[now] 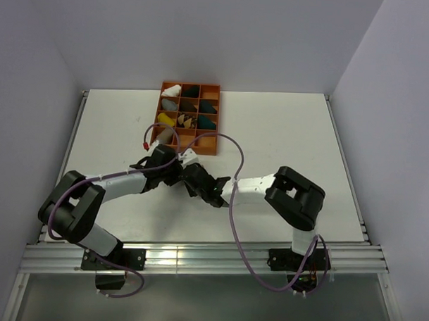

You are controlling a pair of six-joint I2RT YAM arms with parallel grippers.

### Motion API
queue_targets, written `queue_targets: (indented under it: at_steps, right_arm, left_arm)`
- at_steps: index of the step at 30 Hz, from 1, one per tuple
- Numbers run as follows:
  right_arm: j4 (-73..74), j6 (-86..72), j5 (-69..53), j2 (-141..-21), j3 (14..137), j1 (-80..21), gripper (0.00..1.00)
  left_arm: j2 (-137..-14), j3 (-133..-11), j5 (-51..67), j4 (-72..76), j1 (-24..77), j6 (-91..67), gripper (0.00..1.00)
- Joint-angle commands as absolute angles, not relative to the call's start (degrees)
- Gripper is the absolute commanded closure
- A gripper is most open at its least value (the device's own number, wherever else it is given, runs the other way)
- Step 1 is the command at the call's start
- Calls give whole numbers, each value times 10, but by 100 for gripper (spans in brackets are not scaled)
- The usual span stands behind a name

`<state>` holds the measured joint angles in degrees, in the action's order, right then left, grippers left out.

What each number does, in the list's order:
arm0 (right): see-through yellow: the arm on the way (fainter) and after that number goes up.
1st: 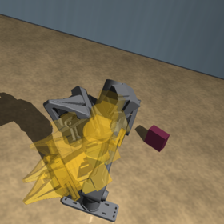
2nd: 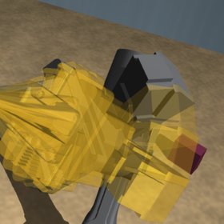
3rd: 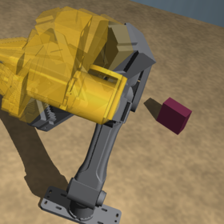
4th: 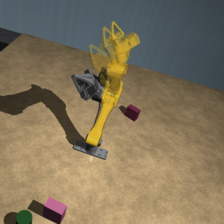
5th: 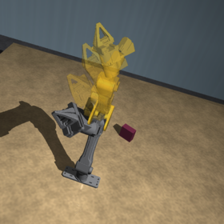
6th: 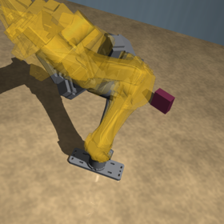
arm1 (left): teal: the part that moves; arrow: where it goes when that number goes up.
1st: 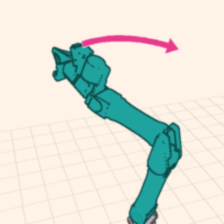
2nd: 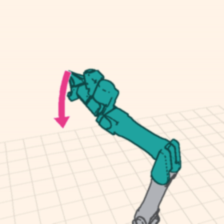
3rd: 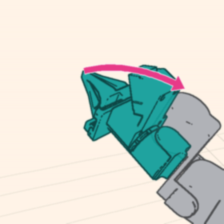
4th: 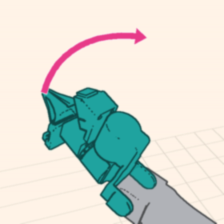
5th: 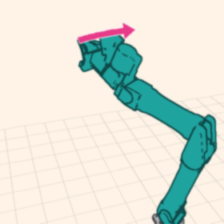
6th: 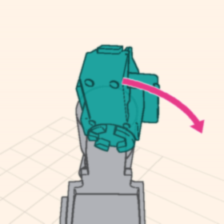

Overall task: Roll the socks
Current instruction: Roll the sock at the center of the board.

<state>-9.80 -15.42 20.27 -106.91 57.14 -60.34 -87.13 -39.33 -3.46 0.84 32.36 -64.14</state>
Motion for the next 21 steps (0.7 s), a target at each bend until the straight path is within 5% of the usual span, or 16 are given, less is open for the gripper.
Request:
queue_targets:
  at_steps: [1,5,8,21]
  right_arm:
    - [-18,-165,144,-1105,554,-552,99]
    - [-4,-153,56,-1086,548,-519,100]
    - [17,-146,-21,-1076,552,-496,100]
    - [84,-189,-334,-1100,606,-421,100]
  left_arm:
    - [-845,-400,11,-54,356,-619,82]
    - [-815,-397,12,-49,345,-612,38]
    - [-782,-389,7,-45,328,-611,23]
    - [-723,-295,27,56,302,-637,25]
